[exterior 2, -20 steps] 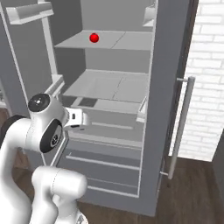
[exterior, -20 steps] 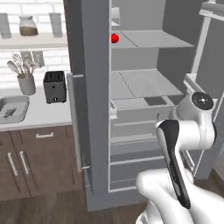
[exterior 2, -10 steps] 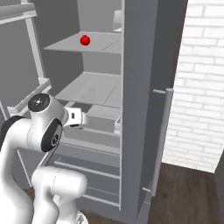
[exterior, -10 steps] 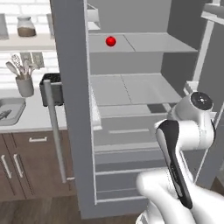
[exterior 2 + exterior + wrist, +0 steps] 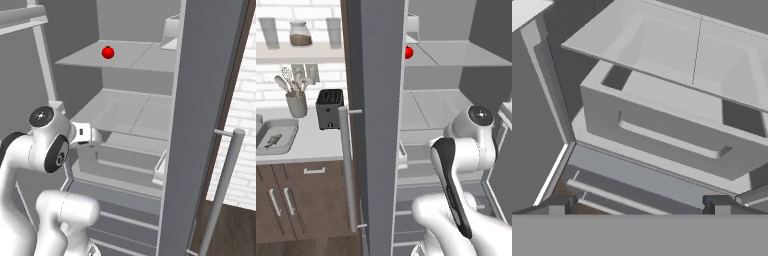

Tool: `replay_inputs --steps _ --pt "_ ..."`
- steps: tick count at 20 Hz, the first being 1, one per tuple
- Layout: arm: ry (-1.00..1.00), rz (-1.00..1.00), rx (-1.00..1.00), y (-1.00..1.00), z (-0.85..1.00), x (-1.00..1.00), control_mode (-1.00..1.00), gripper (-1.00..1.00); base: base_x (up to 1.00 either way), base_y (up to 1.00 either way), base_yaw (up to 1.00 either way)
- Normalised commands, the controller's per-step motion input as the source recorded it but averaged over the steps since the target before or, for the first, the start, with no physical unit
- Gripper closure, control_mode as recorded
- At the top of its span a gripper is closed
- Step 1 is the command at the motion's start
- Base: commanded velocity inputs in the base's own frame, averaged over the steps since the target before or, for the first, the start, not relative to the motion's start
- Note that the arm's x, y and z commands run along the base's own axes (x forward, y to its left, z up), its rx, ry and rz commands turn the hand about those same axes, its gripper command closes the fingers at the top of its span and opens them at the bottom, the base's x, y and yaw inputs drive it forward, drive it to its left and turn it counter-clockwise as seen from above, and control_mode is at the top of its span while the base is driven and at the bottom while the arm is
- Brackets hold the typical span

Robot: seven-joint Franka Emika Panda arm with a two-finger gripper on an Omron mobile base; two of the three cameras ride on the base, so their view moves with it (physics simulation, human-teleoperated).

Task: Place one tomato and one fish in each tupperware on the nearby counter, to pack two identical lunches.

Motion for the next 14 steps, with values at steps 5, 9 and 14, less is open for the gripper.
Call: replay_inputs --steps 5,9,14 --pt "0.0 0.0 0.0 -0.1 0.0 0.4 -1.0 -1.0 0.0 0.0 0.0" --pt "-0.2 0.0 0.04 0.0 0.29 0.29 -1.0 -1.0 0.0 0.0 0.0" --pt "-0.39 -0.01 0.13 0.0 0.66 0.24 -1.0 -1.0 0.0 0.0 0.0"
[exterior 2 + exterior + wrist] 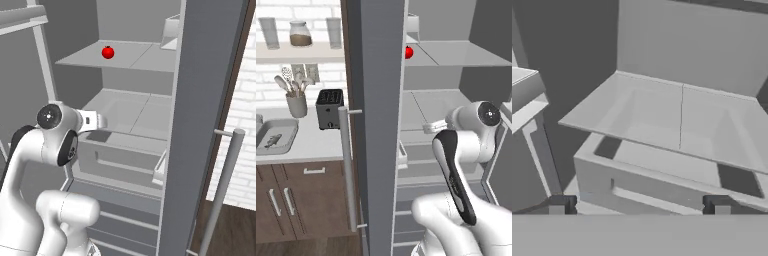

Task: Place one tomato and one fish in each tupperware on the nearby counter, to pack two identical lunches.

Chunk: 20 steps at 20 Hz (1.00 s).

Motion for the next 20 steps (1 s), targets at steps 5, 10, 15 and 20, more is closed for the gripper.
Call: replay_inputs --steps 5,10,15,20 --pt "-0.15 -0.09 0.05 0.07 0.7 0.11 -1.0 -1.0 0.0 0.0 0.0" --pt "-0.02 -0.02 -0.01 0.03 0.7 0.1 -1.0 -1.0 0.0 0.0 0.0" --pt "-0.02 -0.03 0.0 0.0 0.75 0.18 -1.0 -1.0 0.0 0.0 0.0" --pt "0.0 -0.03 0.01 0.0 0.65 0.2 -1.0 -1.0 0.0 0.0 0.0"
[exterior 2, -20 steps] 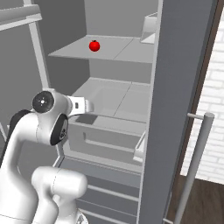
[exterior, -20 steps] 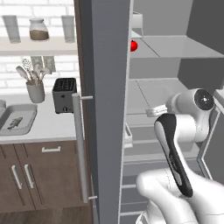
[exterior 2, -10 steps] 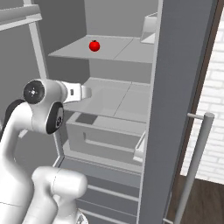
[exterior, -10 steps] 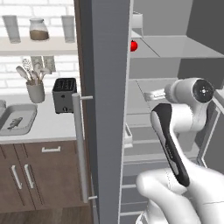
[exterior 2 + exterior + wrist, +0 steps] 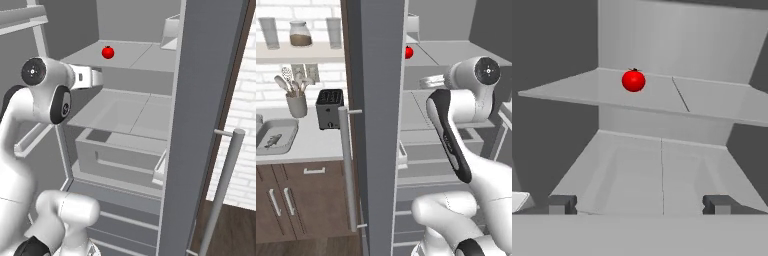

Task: Place one tomato and one fish in each tupperware on the nearby counter, to pack two identical lunches.

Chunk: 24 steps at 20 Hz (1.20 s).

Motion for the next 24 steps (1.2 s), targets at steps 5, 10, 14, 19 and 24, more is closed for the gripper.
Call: replay_inputs --steps 5,10,14,19,24 --pt "0.01 0.0 0.09 0.0 0.36 0.31 -1.0 -1.0 0.0 0.0 0.0" --pt "0.1 0.0 0.06 0.0 0.17 0.32 -1.0 -1.0 0.0 0.0 0.0" --pt "0.07 0.0 0.06 0.01 0.0 0.49 -1.0 -1.0 0.0 0.0 0.0" --pt "0.04 0.0 0.11 0.07 0.0 0.65 -1.0 -1.0 0.0 0.0 0.0" --pt "0.0 0.0 0.05 0.09 0.0 0.55 -1.0 -1.0 0.0 0.0 0.0"
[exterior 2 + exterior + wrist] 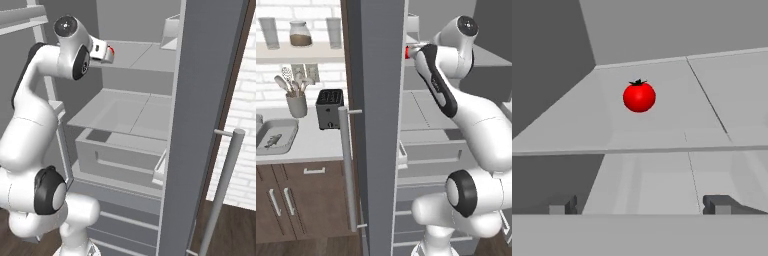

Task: Place one tomato and one fish in each tupperware on the nearby counter, to pack two identical lunches.

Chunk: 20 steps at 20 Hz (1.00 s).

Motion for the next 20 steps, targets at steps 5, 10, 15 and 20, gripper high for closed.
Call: replay_inputs --steps 5,10,15,20 --pt "0.01 0.0 0.0 0.04 0.0 0.49 -1.0 -1.0 0.0 0.0 0.0" --pt "0.02 0.0 0.0 0.02 -0.09 0.61 -1.0 -1.0 0.0 0.0 0.0" --pt "0.0 0.0 0.0 0.0 -0.04 0.53 -1.0 -1.0 0.0 0.0 0.0" --pt "0.0 0.0 0.0 0.0 0.0 0.47 -1.0 -1.0 0.0 0.0 0.0"
